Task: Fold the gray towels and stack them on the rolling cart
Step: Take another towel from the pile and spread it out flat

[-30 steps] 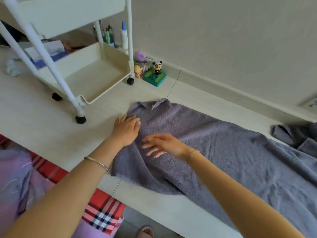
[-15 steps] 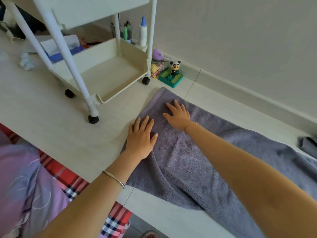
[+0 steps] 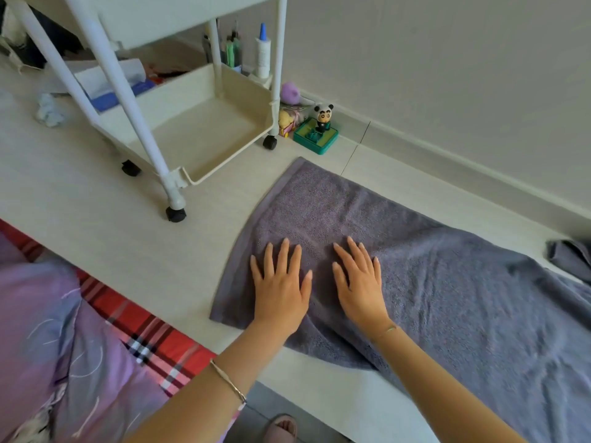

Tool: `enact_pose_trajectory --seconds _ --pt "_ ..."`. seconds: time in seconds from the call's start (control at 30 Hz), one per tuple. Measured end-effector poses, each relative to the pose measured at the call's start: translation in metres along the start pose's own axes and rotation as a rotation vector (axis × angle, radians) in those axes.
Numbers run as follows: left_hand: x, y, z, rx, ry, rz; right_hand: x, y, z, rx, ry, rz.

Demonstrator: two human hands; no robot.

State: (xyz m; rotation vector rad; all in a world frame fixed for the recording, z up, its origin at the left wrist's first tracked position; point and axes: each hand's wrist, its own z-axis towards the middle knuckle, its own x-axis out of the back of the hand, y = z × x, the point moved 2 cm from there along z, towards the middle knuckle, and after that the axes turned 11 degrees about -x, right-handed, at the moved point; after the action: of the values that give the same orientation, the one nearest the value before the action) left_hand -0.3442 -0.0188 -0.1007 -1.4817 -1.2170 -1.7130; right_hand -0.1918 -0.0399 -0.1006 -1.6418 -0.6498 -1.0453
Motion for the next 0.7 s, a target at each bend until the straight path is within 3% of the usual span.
enact_pose_trajectory --seconds 0.13,0.33,0.57,0.7 --pt "-0.005 -0.015 -0.006 -0.094 0.006 0.079 0.004 0.022 0.011 0.095 -0.022 -0.223" --pt "-0.002 -0.045 -0.012 -0.251 -0.09 0.183 0.021 0.026 0.01 0.177 -0.111 -0.207" --pt "-0.002 0.032 0.004 -0.251 -0.103 0.012 0.018 0.056 -0.07 -0.106 0.052 -0.198" --pt "-0.018 0.055 0.015 -0.151 -0.125 0.04 0.006 0.044 -0.074 -0.096 0.024 -0.181"
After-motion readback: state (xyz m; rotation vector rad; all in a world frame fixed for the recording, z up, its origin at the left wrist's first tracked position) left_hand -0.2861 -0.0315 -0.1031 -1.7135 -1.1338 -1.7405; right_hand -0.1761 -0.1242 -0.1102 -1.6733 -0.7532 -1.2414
